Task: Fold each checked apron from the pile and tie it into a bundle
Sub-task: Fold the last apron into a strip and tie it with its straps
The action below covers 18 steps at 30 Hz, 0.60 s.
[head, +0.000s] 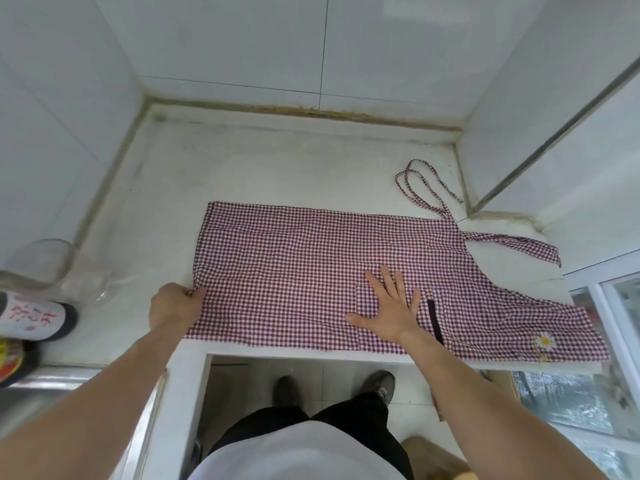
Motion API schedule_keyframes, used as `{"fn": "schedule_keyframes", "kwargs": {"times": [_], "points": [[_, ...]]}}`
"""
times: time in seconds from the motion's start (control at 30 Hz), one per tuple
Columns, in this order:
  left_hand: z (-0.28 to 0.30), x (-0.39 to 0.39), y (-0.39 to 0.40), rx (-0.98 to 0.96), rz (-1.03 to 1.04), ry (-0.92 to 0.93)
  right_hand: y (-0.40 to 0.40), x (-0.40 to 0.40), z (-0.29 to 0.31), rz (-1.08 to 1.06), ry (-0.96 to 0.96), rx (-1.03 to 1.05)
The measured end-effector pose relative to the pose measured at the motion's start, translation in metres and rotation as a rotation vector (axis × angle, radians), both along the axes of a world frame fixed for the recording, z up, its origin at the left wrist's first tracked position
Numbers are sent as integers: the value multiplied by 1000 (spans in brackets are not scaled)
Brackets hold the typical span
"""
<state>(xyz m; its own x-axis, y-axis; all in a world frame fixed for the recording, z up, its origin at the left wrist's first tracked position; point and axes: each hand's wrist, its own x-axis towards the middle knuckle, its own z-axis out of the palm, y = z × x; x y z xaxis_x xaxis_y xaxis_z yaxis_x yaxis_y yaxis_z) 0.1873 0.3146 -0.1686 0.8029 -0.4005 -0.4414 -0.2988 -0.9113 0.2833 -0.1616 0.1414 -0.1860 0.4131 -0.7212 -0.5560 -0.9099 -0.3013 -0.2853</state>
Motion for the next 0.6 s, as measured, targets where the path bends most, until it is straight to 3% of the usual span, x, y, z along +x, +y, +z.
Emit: {"fn": "schedule_keyframes", "kwargs": {"times": [0.17,0.3,0.43,0.53,0.6], "points": [[11,5,9,32,91,9,1,2,1,-17,-3,7],[21,-14,-8,-16,42,-190,0,3,1,-15,0,0],[24,-76,-33,-265,-443,-275,0,5,2,-20,8,5],[24,-131,-52,-217,-851,-152,0,9,6,-7,47,14],[17,-155,-61,-95,-980,29,1,16,10,-1,72,0]]}}
